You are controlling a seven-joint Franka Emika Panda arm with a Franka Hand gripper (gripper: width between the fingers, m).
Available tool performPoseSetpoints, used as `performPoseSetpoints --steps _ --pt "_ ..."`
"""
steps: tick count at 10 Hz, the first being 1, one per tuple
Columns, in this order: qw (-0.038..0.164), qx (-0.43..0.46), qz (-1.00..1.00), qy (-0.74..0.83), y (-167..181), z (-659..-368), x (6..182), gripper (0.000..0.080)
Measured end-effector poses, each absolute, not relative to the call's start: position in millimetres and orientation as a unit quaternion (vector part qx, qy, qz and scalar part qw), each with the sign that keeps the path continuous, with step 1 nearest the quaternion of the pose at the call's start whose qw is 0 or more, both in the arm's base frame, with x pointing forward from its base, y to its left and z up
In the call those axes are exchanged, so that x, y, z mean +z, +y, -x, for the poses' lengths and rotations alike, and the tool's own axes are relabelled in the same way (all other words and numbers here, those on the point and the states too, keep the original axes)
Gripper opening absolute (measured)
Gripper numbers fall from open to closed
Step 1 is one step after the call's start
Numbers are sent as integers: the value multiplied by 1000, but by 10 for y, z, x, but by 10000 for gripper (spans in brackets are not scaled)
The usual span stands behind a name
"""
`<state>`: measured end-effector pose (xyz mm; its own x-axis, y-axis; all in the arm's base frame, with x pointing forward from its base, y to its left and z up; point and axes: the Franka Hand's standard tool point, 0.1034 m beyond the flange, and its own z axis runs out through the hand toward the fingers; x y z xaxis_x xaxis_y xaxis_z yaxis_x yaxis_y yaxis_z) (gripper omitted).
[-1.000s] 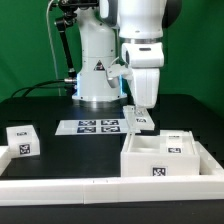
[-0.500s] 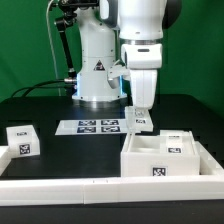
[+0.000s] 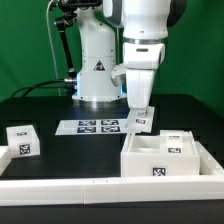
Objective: Assemble cabinet
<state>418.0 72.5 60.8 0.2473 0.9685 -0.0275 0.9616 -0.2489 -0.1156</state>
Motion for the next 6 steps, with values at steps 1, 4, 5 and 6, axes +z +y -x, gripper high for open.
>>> performPoseSetpoints --steps 1,4,5,6 --pt "37 40 789 -612 741 -4197 583 70" --pt "35 34 789 -612 773 -4301 598 70" --pt "36 33 788 -614 761 -4319 590 70" --pt "35 32 789 -613 764 -4314 585 70"
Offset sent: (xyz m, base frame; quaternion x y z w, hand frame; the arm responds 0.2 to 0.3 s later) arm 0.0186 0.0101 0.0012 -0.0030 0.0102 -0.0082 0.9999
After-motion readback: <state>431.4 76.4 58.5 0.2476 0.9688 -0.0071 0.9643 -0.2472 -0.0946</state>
